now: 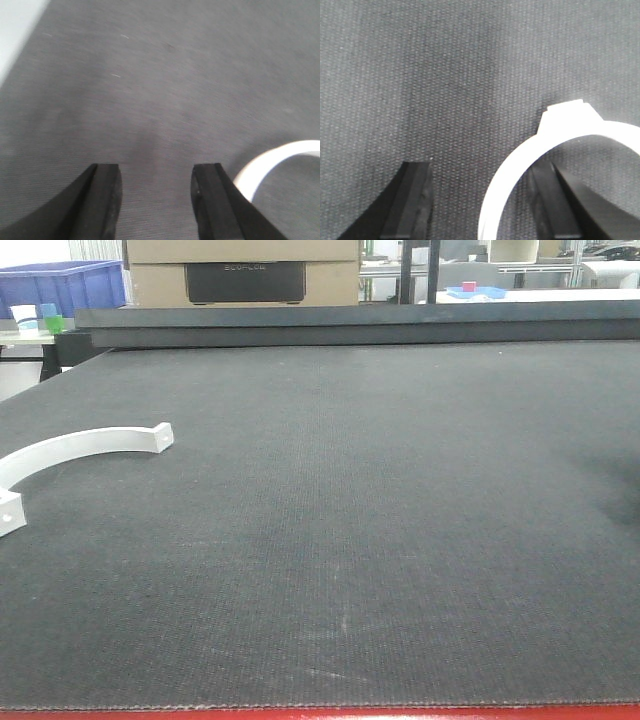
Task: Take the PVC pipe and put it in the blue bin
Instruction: 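Lower both grippers onto the white pipe and close them on it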
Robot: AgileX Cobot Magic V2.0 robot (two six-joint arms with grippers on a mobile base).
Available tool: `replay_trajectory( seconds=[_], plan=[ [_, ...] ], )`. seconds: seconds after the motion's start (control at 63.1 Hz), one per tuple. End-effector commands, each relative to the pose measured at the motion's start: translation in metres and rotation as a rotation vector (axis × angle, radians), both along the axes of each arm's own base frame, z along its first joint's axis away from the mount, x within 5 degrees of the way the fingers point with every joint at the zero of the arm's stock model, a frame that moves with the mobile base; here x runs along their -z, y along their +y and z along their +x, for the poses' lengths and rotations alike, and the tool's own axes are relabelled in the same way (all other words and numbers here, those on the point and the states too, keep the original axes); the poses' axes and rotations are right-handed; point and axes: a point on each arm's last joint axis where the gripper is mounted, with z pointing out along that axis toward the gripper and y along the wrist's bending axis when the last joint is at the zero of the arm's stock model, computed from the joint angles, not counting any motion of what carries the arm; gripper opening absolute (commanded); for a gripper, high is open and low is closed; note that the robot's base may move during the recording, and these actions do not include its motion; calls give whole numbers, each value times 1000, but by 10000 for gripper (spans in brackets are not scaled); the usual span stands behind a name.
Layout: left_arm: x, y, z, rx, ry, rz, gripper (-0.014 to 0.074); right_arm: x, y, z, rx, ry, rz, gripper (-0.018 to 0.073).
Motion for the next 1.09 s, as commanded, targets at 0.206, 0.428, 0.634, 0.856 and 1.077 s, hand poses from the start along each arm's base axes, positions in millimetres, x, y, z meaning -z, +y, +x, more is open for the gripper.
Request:
replay_trajectory(
  seconds=[0.206,0.428,0.634,0.856,1.077],
  plan=[
    [18,-37,15,99,-5,-2,255,-2,-3,2,-23,-10,-38,237],
    [29,-37,17,100,36,-6,255,-2,-3,3,-24,-19,-40,158],
    [30,-38,17,101,44,-7,255,-3,-3,4,-25,-36,-43,162],
    [31,-42,16,119,60,-6,255,-4,-4,7,-28,-67,-51,162],
    [33,-53,16,161,66,13,255,-5,-4,8,-29,-79,-54,160]
  ],
)
